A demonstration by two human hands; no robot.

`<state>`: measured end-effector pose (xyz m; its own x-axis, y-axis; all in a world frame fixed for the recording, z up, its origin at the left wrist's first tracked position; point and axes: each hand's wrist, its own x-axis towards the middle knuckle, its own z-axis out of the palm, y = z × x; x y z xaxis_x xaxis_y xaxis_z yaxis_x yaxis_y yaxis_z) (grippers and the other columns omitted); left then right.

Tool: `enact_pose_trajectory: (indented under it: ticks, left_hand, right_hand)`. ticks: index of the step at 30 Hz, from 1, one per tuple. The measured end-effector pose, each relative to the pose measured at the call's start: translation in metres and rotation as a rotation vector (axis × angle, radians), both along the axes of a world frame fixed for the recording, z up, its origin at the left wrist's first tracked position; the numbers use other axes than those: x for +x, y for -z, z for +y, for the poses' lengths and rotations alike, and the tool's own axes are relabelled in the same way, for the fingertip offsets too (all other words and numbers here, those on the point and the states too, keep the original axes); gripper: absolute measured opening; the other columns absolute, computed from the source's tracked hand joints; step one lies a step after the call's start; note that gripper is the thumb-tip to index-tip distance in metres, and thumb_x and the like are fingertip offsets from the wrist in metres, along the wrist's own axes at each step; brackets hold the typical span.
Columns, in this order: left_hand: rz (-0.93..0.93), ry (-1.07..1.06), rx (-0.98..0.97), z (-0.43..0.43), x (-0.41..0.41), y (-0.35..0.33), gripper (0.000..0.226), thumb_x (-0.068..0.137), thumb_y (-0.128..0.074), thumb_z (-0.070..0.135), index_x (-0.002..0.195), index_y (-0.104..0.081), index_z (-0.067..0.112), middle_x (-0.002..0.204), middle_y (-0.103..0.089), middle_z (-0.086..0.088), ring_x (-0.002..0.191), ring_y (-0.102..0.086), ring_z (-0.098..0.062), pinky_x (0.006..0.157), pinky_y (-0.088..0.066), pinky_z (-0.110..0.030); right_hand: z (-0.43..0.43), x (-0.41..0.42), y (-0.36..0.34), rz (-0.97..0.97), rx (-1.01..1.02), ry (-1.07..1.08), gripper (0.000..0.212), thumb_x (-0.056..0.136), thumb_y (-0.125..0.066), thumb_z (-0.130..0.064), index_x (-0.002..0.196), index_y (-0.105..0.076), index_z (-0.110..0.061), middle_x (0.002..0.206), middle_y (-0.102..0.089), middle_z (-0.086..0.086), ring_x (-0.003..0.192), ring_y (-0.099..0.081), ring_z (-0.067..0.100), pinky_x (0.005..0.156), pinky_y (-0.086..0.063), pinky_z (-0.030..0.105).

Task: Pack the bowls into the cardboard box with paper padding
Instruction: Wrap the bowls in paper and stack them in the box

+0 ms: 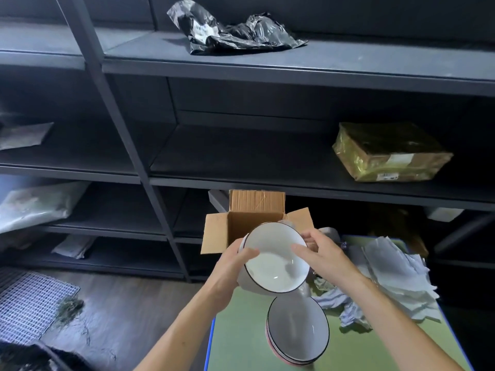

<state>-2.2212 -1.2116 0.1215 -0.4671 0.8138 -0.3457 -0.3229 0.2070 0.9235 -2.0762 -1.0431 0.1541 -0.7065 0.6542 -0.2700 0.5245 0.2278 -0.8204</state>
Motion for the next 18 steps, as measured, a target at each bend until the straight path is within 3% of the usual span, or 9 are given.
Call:
enact_pose_trajectory:
  ticks: [3,5,8,13,18]
  left_hand:
    - [-0.038,0.013,0.030,0.001,-0.002,0.004,0.043,0.082,-0.060,0.041,0.125,-0.062,0.034,0.123,-0.068,-0.001,0.118,-0.062,-0.028,0.104,-0.045,-0.058]
    - [-0.057,0.018,0.027,0.002,-0.003,0.006,0.043,0.084,-0.060,0.039,0.126,-0.062,0.032,0.125,-0.067,-0.003,0.119,-0.061,-0.029,0.104,-0.045,-0.059]
    - [-0.081,0.016,0.008,0.004,-0.003,0.011,0.046,0.083,-0.061,0.040,0.127,-0.061,0.029,0.127,-0.066,-0.005,0.120,-0.060,-0.031,0.105,-0.043,-0.060]
    - [-0.064,-0.064,-0.094,0.015,-0.006,0.007,0.035,0.085,-0.059,0.043,0.118,-0.066,0.033,0.116,-0.071,0.002,0.113,-0.065,-0.024,0.099,-0.051,-0.055]
    - [-0.045,-0.164,-0.197,0.028,-0.011,-0.001,0.021,0.093,-0.055,0.042,0.110,-0.068,0.039,0.112,-0.072,0.004,0.111,-0.065,-0.023,0.097,-0.053,-0.052]
  right_hand:
    - [0.000,0.004,0.006,0.010,-0.284,0.009,0.047,0.080,-0.067,-0.062,0.121,-0.057,-0.041,0.115,-0.067,-0.015,0.108,-0.064,0.007,0.096,-0.051,0.035]
    - [0.000,0.005,0.007,-0.002,-0.383,0.014,0.048,0.076,-0.068,-0.067,0.117,-0.061,-0.045,0.114,-0.069,-0.013,0.104,-0.066,0.013,0.089,-0.053,0.035]
    - [-0.001,0.003,0.005,0.010,-0.467,0.029,0.033,0.083,-0.070,-0.056,0.108,-0.068,-0.034,0.100,-0.069,-0.001,0.076,-0.060,0.018,0.061,-0.048,0.025]
    - [0.016,-0.007,0.004,0.051,-0.428,-0.012,0.020,0.095,-0.062,-0.025,0.114,-0.062,-0.029,0.107,-0.071,0.003,0.081,-0.071,0.020,0.061,-0.058,0.031]
    - [0.035,-0.027,0.010,0.006,-0.378,-0.038,0.021,0.095,-0.059,-0.024,0.115,-0.063,-0.022,0.105,-0.071,0.003,0.090,-0.071,0.020,0.067,-0.060,0.033]
